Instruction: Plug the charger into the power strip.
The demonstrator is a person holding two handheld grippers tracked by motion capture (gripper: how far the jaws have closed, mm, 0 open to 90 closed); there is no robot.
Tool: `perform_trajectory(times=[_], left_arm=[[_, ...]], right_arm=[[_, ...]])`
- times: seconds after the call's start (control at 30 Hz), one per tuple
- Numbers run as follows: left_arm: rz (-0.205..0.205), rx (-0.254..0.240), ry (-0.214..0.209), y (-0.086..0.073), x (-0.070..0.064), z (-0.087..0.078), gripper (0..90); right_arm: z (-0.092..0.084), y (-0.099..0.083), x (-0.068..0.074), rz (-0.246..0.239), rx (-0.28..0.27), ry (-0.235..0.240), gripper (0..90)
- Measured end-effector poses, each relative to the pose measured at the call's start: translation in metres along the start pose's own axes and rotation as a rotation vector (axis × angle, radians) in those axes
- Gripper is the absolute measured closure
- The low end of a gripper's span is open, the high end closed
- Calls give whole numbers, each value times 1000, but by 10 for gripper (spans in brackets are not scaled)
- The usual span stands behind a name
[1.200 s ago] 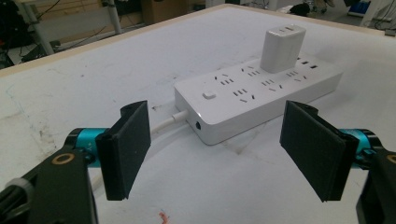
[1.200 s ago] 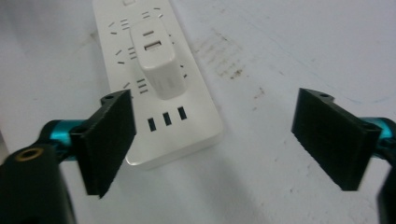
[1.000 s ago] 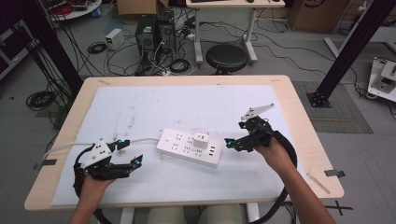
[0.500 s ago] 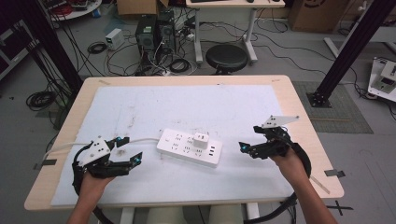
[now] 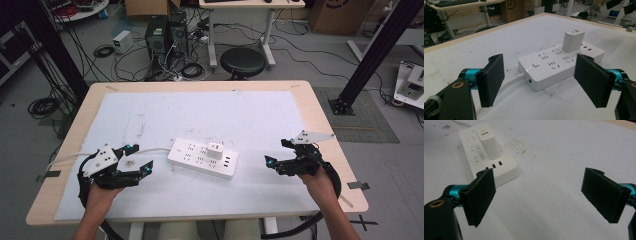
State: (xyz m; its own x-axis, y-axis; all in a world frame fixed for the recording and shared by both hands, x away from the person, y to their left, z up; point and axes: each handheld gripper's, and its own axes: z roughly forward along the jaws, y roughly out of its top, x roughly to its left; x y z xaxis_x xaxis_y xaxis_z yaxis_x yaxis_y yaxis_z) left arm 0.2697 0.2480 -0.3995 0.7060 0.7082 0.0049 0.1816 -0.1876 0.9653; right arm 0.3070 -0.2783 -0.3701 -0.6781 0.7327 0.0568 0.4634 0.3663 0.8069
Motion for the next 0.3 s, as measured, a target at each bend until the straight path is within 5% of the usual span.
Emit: perform_trajectory(times=[0.3], left_arm=[[-6, 0, 10, -2, 2, -2, 246]], right_arm=[[0, -5, 0, 14, -4, -4, 125]])
